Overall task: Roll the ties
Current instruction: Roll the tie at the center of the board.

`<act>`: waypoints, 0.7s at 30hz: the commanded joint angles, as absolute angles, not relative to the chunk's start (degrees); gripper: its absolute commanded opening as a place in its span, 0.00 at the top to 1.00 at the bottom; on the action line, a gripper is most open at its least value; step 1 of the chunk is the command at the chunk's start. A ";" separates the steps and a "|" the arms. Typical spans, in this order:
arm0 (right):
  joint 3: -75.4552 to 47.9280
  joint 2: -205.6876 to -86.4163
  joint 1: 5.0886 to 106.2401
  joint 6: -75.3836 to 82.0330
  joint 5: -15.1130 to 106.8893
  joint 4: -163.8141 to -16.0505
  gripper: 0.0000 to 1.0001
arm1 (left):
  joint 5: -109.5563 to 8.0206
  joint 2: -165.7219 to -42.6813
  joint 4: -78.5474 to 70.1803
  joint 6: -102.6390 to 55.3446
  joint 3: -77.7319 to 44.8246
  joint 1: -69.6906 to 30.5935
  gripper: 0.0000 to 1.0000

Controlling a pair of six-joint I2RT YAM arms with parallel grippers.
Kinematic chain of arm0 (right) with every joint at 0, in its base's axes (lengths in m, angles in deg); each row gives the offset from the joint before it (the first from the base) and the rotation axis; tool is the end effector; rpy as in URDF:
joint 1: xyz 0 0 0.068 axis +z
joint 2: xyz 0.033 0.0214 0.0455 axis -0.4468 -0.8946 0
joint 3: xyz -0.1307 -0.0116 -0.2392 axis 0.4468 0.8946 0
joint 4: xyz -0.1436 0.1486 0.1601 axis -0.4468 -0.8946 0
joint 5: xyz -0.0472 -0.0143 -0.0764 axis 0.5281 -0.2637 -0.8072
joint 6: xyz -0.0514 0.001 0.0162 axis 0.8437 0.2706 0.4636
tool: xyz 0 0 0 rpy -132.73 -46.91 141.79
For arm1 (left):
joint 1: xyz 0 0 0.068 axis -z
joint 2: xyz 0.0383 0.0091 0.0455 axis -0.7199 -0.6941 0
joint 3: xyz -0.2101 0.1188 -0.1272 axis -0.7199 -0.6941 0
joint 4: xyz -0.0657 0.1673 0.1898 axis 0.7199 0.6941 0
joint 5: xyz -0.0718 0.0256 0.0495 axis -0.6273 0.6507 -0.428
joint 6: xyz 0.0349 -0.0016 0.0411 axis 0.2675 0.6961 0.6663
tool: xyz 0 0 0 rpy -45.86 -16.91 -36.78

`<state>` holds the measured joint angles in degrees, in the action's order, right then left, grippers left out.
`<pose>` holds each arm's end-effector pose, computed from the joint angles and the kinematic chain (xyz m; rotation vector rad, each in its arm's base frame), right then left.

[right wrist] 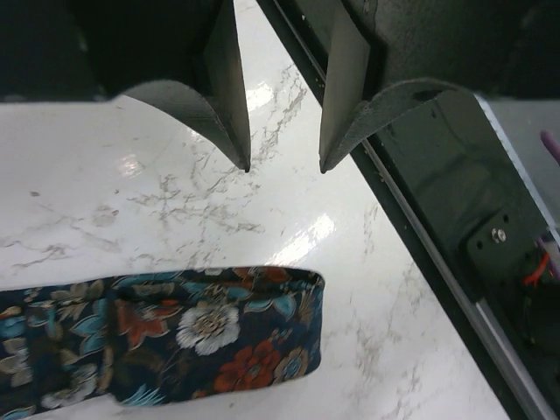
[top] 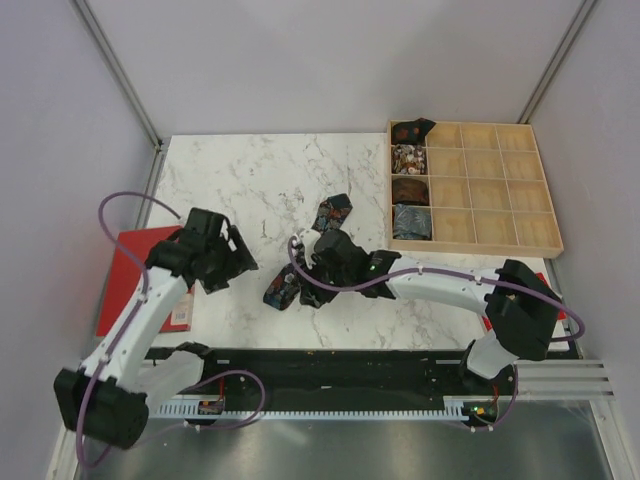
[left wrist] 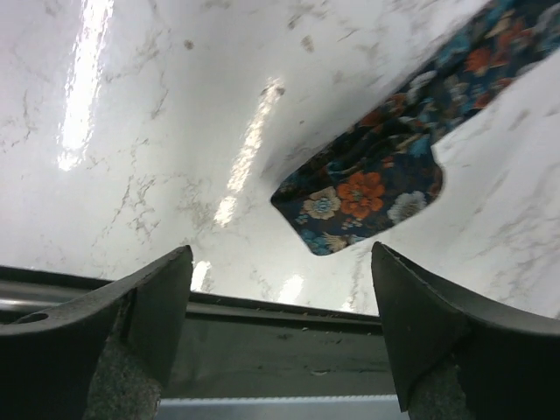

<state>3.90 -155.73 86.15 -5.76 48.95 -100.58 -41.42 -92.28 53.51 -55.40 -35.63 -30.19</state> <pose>0.1665 0.2969 0.2195 -1.0186 2.2737 0.8307 0.1909 -0.0536 0.2640 -0.6603 2.6769 -0.2657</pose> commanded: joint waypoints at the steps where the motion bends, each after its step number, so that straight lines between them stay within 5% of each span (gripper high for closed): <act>1: -2.02 -154.70 83.14 -12.88 48.96 -100.76 0.56 | -39.52 -78.65 49.69 -61.89 -40.01 -30.32 0.17; 8: -10.37 -161.03 78.93 -18.42 55.63 -100.42 0.63 | -51.64 -65.37 40.12 -73.14 -54.42 -30.23 0.21; 21: -18.20 -175.71 75.50 -20.36 62.59 -99.53 0.69 | -55.08 -60.08 29.39 -78.86 -68.49 -30.23 0.32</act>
